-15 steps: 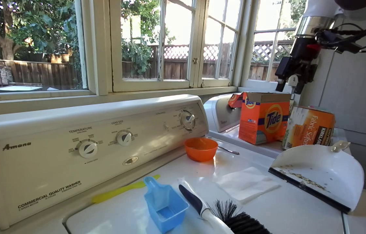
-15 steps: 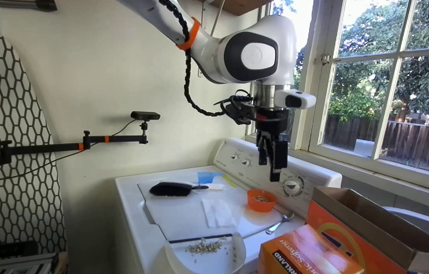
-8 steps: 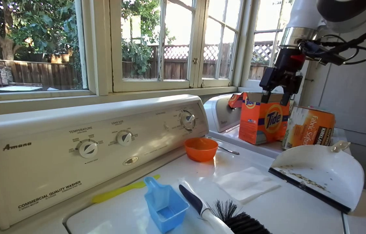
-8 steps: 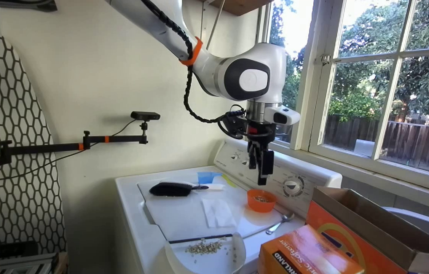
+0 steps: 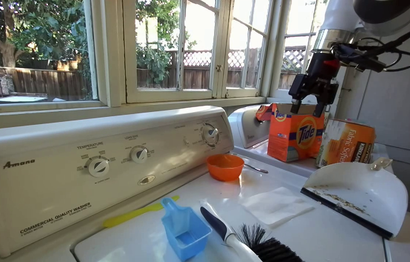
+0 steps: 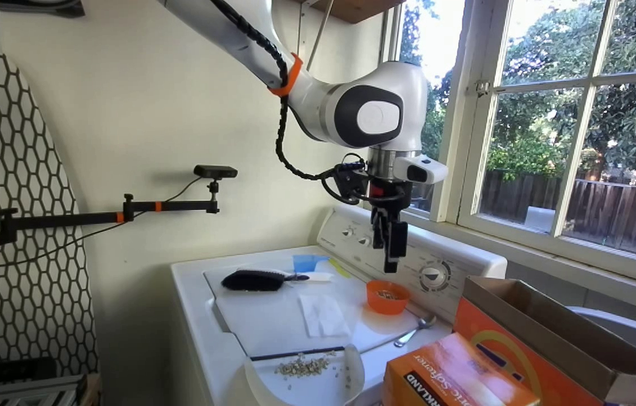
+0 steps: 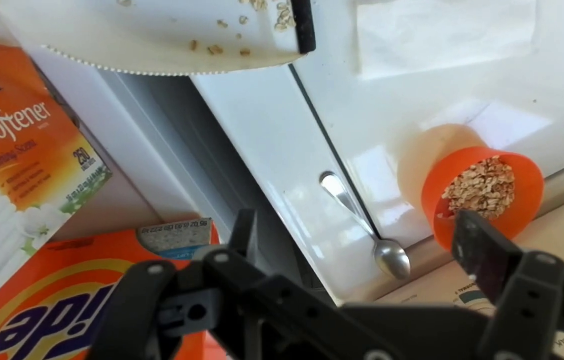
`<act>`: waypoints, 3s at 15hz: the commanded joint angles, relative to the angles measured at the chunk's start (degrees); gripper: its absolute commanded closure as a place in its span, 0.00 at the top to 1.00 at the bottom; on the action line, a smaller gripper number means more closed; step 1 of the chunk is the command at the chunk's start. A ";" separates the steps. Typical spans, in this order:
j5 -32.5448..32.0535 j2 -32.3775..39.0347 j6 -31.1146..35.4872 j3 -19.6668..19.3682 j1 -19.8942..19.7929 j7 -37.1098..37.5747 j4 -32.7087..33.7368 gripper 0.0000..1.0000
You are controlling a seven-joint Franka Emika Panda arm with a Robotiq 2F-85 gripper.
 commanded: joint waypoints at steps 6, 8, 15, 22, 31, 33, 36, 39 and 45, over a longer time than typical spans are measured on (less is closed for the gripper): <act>5.99 6.79 6.21 1.02 2.69 3.47 2.59 1.00; 6.36 8.85 6.52 1.17 3.40 3.78 3.75 1.00; 3.76 16.00 12.73 0.51 6.11 3.22 7.47 1.00; 3.15 20.82 17.47 0.05 8.43 2.30 10.35 1.00; -1.71 24.09 16.40 -2.47 11.62 3.63 12.92 0.82; -2.43 24.62 16.25 -2.86 12.02 3.77 13.43 0.77; -3.38 25.47 17.81 -3.77 12.83 4.81 13.85 0.96; -4.03 26.48 19.12 -4.63 13.54 6.35 14.81 1.00; -4.77 28.30 20.91 -5.94 14.96 7.57 16.24 0.58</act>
